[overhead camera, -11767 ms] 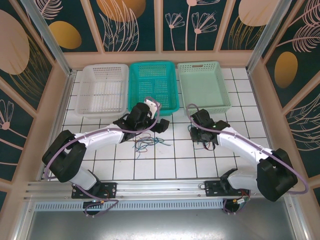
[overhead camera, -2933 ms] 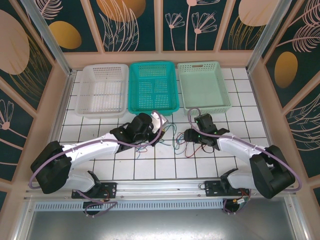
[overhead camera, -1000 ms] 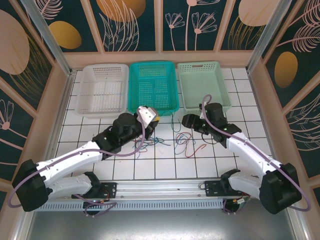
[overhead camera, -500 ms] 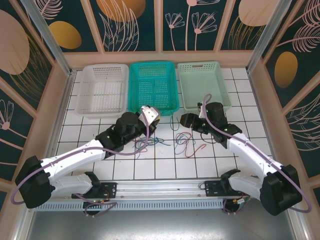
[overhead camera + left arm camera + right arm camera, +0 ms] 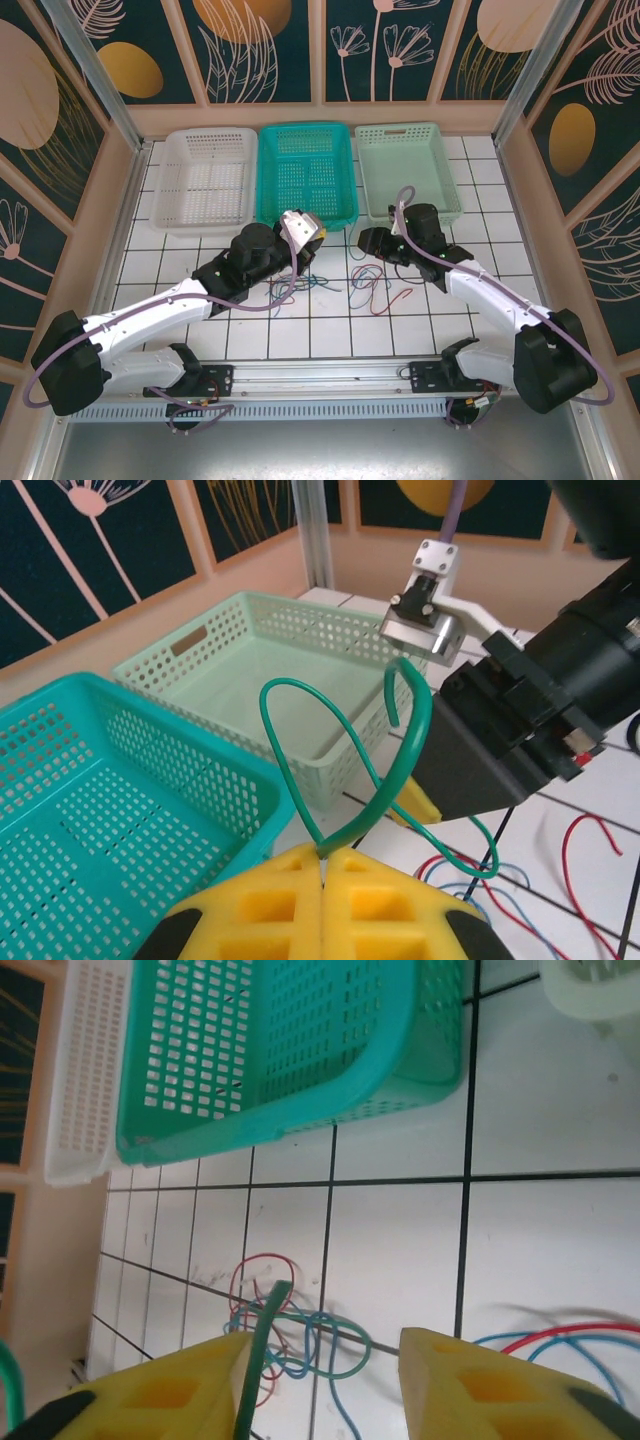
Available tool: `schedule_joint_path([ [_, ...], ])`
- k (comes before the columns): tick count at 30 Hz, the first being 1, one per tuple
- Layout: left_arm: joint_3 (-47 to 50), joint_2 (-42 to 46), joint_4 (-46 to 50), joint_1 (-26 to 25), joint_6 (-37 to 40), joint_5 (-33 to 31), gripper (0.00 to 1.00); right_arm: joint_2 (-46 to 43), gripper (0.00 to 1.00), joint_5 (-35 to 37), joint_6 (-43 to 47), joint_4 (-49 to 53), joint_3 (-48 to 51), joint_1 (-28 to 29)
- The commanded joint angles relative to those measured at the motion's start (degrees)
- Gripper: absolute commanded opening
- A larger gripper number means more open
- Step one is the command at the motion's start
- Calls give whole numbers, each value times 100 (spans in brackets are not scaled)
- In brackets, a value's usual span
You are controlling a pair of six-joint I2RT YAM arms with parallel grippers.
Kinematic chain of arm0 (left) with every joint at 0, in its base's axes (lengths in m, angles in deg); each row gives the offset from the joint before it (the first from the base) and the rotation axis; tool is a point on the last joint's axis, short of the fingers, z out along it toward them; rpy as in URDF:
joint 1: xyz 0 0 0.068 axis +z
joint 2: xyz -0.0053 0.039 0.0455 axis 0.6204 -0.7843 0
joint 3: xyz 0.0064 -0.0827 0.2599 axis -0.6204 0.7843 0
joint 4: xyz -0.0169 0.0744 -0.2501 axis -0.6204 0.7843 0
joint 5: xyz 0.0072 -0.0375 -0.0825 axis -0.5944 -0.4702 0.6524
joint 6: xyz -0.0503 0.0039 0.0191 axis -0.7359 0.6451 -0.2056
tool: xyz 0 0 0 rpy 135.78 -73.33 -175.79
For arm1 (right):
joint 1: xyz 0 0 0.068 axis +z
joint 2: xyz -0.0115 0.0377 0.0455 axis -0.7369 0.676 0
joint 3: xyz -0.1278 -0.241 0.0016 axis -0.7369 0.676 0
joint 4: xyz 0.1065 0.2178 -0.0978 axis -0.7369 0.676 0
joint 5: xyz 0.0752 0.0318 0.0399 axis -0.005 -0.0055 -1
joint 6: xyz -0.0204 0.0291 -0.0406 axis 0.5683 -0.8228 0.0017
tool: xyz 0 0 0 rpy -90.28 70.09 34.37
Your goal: Untangle the cables
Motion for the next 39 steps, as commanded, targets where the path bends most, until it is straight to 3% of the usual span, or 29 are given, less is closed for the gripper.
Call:
schedule_joint_path([
  [1, 135, 81, -594, 32, -186, 285, 2, -8, 19, 257, -66, -428, 82, 43],
  [4, 424, 174, -1014, 30, -364, 429, 4, -129, 0, 591, 7, -333, 27, 45],
  [8, 702, 219, -1006, 32, -630, 81, 25, -366, 0, 1381, 394, 308, -214, 39],
  [10, 777, 301, -803, 35, -714, -256, 58, -425, 0, 1795, 641, 745, -375, 35],
  [12, 852, 442, -614, 29, -715, -536, 83, -448, 0, 2245, 844, 1176, -528, 35],
  [15, 893, 606, -491, 36, -590, -588, 98, -447, 0, 2592, 1019, 1478, -633, 50],
  [24, -191, 135, 410, 32, 717, -914, 99, -67, 0, 3028, 1566, 2255, -996, 176],
  [31, -1483, -952, 1495, 29, 1566, -162, 99, 285, 0, 3069, 1770, 2543, -1221, 278],
  [39, -2503, -1819, 2457, 34, 1764, 733, 97, 463, 0, 3199, 1896, 2781, -1476, 355],
])
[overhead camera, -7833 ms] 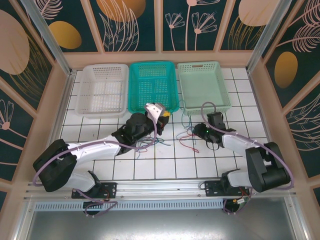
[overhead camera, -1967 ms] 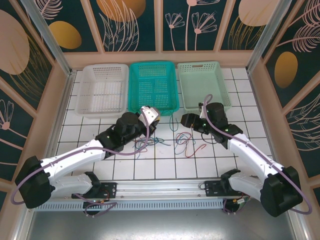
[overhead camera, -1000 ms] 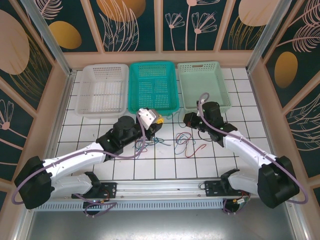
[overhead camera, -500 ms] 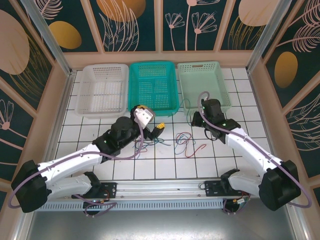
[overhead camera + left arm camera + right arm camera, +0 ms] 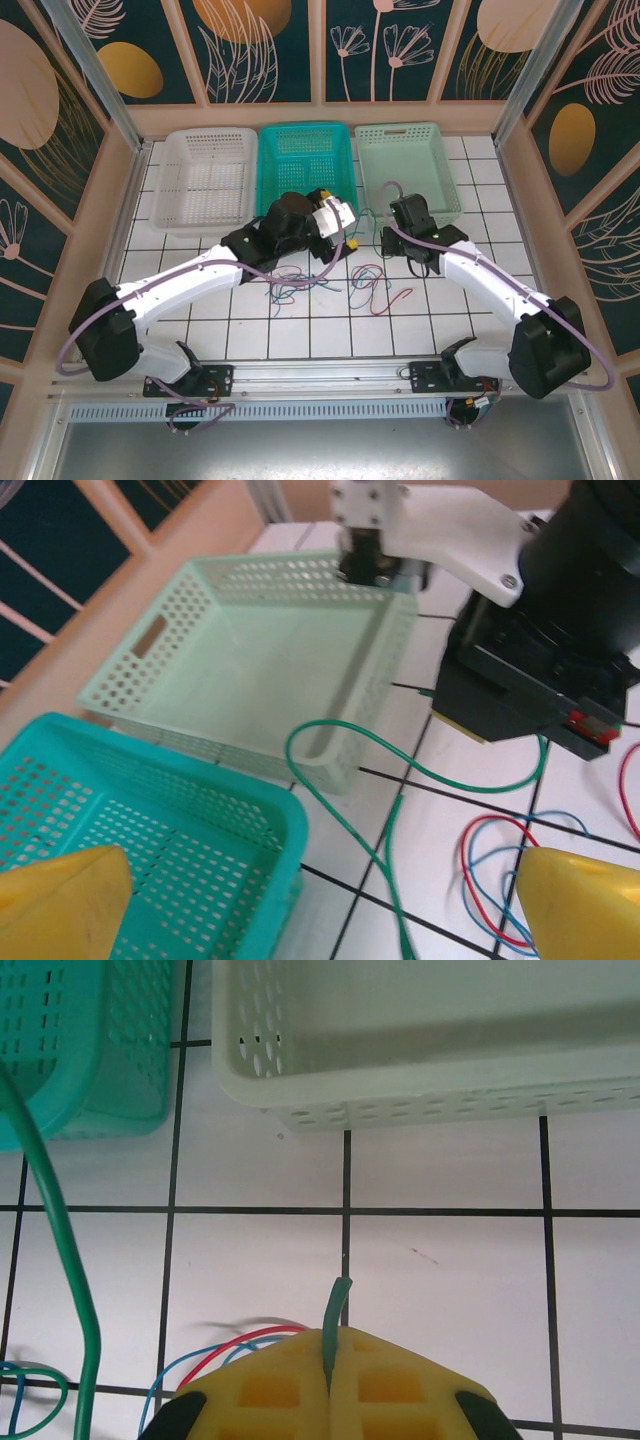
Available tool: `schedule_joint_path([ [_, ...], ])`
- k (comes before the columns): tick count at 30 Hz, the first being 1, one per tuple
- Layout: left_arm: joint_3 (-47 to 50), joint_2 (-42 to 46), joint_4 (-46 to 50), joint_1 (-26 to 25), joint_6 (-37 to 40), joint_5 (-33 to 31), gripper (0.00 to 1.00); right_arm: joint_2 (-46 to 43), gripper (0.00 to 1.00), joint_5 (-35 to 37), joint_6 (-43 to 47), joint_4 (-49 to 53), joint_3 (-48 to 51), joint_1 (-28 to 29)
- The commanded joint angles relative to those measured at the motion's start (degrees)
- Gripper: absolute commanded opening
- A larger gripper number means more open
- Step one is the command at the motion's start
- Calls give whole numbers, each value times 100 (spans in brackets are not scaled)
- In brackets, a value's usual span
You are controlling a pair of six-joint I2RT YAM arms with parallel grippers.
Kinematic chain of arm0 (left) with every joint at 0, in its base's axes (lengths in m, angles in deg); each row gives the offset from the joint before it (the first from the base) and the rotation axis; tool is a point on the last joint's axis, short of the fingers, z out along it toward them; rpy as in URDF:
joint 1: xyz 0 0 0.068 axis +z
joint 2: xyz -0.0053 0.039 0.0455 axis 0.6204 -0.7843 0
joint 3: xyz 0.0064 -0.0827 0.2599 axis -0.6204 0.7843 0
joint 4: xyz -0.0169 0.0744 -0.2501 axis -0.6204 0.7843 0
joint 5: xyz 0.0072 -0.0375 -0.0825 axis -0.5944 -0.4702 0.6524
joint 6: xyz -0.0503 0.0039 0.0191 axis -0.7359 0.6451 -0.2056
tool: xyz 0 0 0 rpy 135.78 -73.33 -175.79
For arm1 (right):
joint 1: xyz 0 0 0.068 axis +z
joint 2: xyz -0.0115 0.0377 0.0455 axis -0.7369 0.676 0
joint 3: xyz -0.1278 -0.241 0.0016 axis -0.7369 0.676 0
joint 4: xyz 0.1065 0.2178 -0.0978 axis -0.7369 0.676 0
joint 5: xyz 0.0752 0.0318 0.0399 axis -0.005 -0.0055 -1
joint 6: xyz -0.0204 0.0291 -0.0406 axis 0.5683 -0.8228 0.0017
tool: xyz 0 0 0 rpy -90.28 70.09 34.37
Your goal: Untangle the cables
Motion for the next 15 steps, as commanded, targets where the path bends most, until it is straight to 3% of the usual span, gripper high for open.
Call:
schedule_joint_path([
  [1, -496, -311, 754, 20, 225, 537, 96, -7, 0, 170, 144, 245, -228, 58],
  [8, -953, -860, 1182, 20, 225, 963, 90, -13, 0, 174, 180, 273, -275, 84],
  [15, -1253, -1221, 1430, 21, 217, 653, 82, -79, 0, 193, 207, 330, -342, 119],
])
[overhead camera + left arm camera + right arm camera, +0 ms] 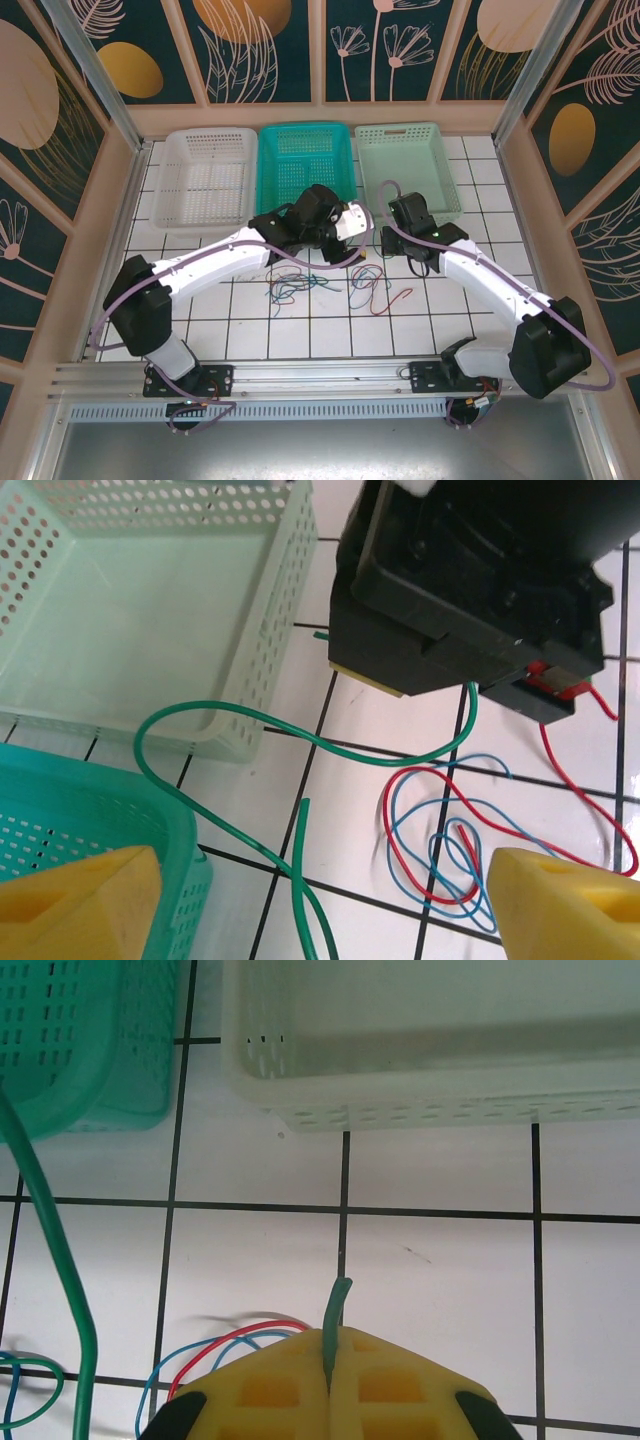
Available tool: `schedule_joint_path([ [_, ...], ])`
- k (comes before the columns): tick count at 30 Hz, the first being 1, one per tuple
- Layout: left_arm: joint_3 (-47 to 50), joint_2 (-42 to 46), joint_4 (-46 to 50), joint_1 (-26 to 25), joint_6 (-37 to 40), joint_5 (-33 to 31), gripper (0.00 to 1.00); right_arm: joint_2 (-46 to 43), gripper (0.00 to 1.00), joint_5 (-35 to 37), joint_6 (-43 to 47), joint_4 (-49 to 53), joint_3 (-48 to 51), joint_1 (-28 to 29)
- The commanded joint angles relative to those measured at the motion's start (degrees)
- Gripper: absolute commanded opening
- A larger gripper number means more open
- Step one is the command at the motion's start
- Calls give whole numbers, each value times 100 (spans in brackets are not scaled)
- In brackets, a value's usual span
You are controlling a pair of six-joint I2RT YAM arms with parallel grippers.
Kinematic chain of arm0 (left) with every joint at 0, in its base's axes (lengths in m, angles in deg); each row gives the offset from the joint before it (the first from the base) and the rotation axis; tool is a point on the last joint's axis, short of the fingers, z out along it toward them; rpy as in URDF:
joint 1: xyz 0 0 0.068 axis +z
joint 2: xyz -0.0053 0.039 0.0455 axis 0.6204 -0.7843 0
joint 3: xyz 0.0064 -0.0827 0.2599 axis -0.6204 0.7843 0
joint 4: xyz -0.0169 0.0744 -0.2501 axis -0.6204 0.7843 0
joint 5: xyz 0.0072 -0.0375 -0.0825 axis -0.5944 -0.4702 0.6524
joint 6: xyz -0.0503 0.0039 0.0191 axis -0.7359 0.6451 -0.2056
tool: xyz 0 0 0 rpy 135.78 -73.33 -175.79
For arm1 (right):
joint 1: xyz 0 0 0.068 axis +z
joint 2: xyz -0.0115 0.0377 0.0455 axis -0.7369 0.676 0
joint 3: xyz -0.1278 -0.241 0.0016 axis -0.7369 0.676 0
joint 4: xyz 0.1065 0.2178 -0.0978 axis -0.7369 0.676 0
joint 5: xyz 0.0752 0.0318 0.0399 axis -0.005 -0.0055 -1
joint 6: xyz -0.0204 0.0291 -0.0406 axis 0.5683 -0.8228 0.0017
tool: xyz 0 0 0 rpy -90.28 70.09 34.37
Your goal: Untangle the cables
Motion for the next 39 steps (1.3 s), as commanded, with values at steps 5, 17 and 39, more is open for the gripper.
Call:
schedule_joint_path([
  [5, -282, -228, 250, 18, -38, -134, 76, -170, 0, 156, 45, 148, -168, 74],
  [17, -167, -69, 208, 26, -203, -498, 25, -494, 0, 185, -1, 99, -6, -4],
  [39, 3367, 3236, -5468, 48, -2075, -2550, 0, -1815, 0, -1875, -1254, -1785, 1381, -2430],
])
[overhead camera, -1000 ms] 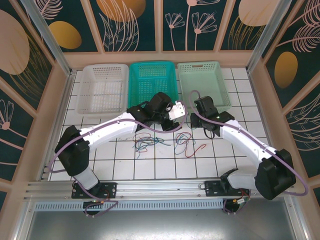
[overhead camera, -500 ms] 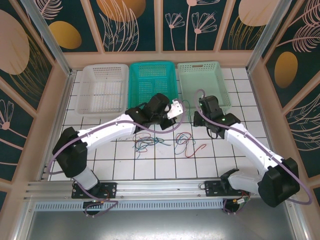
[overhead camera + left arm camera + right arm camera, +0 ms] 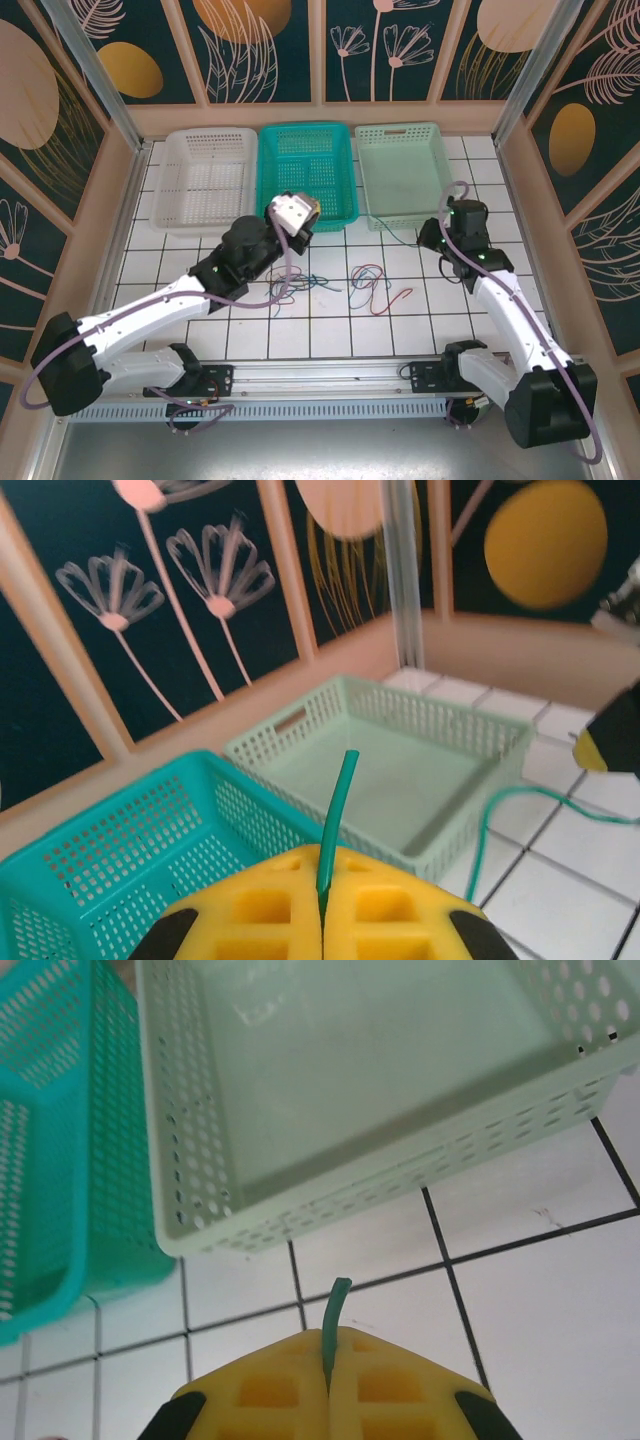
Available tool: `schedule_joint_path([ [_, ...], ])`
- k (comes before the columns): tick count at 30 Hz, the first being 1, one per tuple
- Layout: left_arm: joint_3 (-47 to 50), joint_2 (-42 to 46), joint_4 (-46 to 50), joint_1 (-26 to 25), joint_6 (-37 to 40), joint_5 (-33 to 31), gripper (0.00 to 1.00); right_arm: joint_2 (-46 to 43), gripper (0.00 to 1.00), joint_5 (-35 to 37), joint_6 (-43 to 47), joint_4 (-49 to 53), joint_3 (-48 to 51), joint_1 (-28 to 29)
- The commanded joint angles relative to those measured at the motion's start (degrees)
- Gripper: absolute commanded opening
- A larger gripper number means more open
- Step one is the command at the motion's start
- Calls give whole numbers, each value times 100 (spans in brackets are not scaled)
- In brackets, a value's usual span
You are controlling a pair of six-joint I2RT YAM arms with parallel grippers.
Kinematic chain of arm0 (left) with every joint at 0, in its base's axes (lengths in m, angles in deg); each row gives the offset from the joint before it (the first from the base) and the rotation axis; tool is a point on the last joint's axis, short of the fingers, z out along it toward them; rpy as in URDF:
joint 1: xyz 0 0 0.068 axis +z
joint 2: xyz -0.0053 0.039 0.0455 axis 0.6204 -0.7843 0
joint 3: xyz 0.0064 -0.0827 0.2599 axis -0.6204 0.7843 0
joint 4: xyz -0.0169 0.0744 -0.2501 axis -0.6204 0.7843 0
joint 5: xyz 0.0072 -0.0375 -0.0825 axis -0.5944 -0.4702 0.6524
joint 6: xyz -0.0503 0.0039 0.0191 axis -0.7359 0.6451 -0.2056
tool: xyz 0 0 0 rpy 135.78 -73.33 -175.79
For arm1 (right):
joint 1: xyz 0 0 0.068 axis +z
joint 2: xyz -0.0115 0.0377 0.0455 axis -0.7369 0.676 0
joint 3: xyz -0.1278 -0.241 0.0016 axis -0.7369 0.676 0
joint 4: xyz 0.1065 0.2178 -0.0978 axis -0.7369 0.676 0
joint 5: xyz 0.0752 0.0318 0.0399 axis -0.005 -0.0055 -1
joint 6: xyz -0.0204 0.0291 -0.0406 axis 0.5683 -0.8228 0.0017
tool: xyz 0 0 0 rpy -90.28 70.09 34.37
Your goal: Untangle the cables
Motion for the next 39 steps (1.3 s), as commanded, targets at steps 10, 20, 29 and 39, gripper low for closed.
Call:
schedule_joint_path([
  [10, 1704, 1195, -3961, 46, -1558, -947, 0, -504, 0, -1931, -2307, -2278, 1363, -1095],
  [20, 1846, 1025, -5385, 45, -2031, -861, 0, -788, 0, -2578, -4380, -3977, 2604, -957],
  [29, 1527, 304, -6422, 46, -2301, -569, 0, -1065, 0, -2335, -5257, -3835, 3129, -930],
  [39, 1246, 442, -5467, 45, -1748, -654, 0, -1050, 41, -2102, -3659, -2660, 2160, -846],
])
